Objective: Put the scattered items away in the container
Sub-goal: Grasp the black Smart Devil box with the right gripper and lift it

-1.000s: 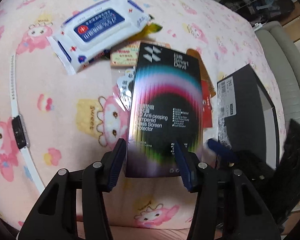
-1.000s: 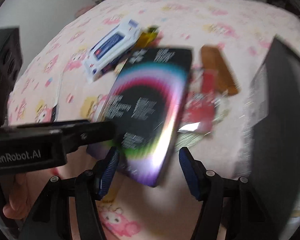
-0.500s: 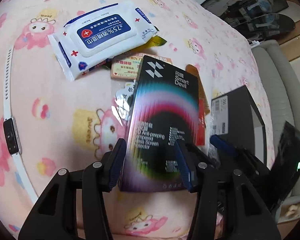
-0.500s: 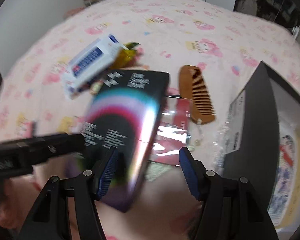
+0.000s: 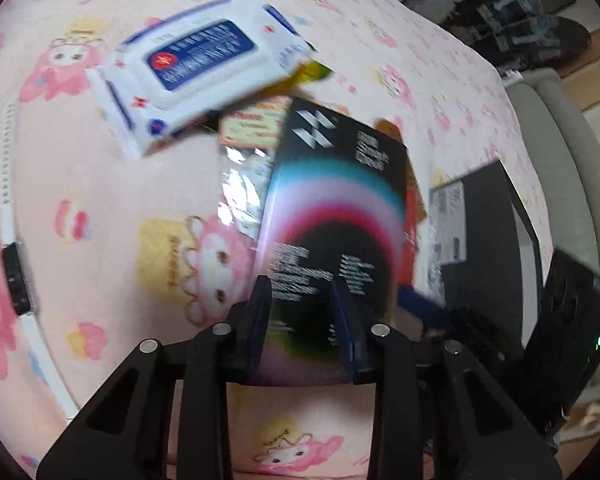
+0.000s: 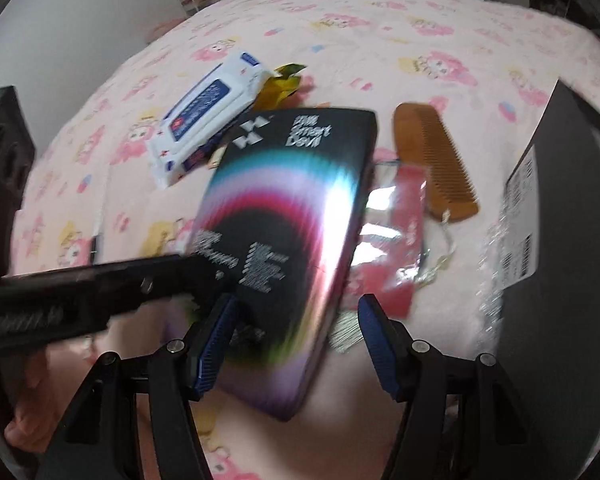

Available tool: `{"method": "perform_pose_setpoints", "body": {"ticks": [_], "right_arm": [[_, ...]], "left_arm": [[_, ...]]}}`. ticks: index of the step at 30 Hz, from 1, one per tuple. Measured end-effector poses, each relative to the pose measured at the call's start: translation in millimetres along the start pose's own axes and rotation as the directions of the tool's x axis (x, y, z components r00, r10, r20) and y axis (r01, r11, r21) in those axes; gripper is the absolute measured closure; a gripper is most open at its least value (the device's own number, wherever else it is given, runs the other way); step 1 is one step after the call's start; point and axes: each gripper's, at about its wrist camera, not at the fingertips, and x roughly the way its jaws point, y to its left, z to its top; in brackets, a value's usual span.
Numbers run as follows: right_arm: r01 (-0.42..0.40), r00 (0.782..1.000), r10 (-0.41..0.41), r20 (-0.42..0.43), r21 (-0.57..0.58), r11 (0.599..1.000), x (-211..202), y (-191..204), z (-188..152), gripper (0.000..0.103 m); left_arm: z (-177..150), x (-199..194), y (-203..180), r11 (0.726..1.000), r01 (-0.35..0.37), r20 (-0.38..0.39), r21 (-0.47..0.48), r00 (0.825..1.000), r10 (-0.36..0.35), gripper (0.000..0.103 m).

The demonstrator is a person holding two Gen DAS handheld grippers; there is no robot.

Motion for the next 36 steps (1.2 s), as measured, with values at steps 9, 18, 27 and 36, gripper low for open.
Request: {"method": "perform_pose_setpoints", "body": {"ticks": [9, 18, 27, 36], "right_arm": [[-0.036, 0.999, 0.036, 0.008, 0.004, 0.999, -6, 11, -11, 0.044], [-0.041, 0.999, 0.041, 0.003, -0.023, 0.999, -31, 19, -37, 0.045], [0.052, 0.997, -0.05, 0.06, -0.022, 0.998, -25, 17, -36, 0.045], [-0.047, 0.999, 0.047, 0.019, 0.008, 0.999, -20, 9, -41, 0.056]], "left_arm": [[0, 19, 2, 0.998, -0.063, -0.074, 0.013, 0.995, 0.063, 0.06], [-22, -18, -7, 0.993, -0.092, 0.024, 0.079, 0.996, 0.091, 0.065], [-13, 5, -6, 0.991, -0.129, -0.021, 0.042, 0.991, 0.13, 0.064], [-20, 13, -8, 0.991, -0.115, -0.106, 0.067, 0.987, 0.122, 0.059]]}}
